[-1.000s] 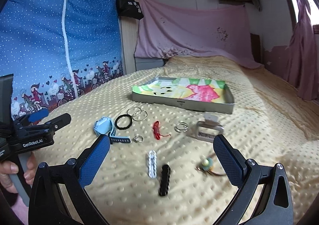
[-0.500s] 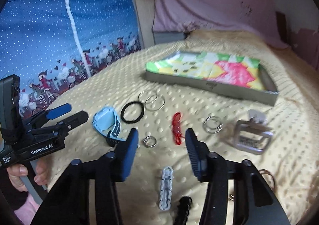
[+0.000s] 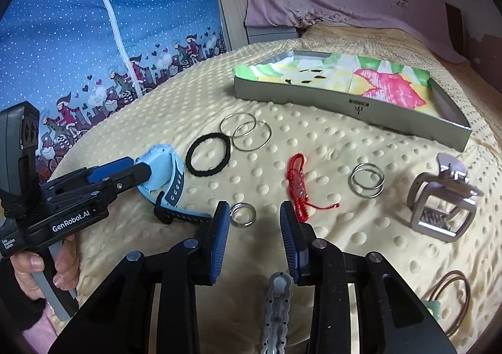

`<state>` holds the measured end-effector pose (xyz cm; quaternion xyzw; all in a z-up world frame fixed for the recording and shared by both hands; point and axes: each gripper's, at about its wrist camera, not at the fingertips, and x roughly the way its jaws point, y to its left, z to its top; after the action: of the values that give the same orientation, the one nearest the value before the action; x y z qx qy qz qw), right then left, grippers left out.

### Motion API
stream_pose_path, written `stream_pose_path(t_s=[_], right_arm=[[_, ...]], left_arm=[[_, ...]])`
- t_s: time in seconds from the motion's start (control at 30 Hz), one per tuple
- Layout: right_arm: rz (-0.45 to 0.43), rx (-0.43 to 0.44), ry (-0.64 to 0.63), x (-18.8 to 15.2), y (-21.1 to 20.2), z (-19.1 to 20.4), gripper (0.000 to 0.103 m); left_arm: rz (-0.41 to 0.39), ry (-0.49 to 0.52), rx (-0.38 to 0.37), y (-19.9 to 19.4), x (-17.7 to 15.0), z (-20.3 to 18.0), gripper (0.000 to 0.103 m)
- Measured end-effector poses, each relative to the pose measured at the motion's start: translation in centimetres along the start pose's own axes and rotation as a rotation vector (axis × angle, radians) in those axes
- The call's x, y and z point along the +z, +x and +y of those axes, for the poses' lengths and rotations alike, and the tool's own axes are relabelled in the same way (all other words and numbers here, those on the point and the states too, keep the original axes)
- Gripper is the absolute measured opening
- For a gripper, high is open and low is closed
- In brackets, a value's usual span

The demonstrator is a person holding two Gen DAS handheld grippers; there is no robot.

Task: Organize jewelry
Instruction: 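Grasp the blue smartwatch with the left tool while the right tool grasps a silver ring, then carry the watch and ring to the tray and open both tools to release them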

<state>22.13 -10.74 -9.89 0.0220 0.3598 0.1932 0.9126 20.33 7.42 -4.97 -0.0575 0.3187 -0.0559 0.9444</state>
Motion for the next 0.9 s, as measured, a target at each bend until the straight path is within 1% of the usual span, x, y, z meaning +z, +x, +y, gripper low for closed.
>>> stream_pose_path(t_s=[0.13,0.2,0.3,0.33,0.4,0.47,0.5,0.7,0.8,0.9], right_arm=[[0.020,0.017,-0.006,0.0,0.5,0.0,0.029],[0.030,0.024,-0.012,0.0,0.8,0.1,0.029],[0.053,0.026,-0.020,0.2,1.4,0.3,0.029],[0.059,0.028,-0.020,0.1,1.6,0.3,0.026],[0.086,0.027,-0.023,0.2,2.2,0.4,0.025],[0.093,0.029,-0.030,0.1,2.5,0.5,0.024],[0.092,0.027,-0.034,0.1,2.5,0.6,0.018],[0.046,0.024,-0.044,0.0,1.6,0.9,0.018],[0.003,0.019,-0.043,0.0,0.7,0.7,0.018],[-0.042,0.020,-0.036,0.1,-0.4,0.6,0.018]], left_arm=[[0.005,0.005,-0.015,0.3,0.2,-0.1,0.030],[0.011,0.015,-0.021,0.5,0.3,-0.3,0.024],[0.016,0.028,-0.022,0.6,0.3,-0.5,0.023],[0.016,0.029,-0.022,0.6,0.3,-0.6,0.023],[0.013,0.027,-0.019,0.5,0.2,-0.5,0.022],[0.004,0.030,-0.004,0.3,0.1,-0.6,0.021],[-0.002,0.034,0.003,0.2,0.1,-0.7,0.021],[-0.072,0.049,0.051,-1.6,0.3,-1.3,0.017],[-0.088,0.041,0.047,-1.9,0.6,-1.5,0.017],[-0.085,0.040,0.041,-1.8,0.9,-1.8,0.017]])
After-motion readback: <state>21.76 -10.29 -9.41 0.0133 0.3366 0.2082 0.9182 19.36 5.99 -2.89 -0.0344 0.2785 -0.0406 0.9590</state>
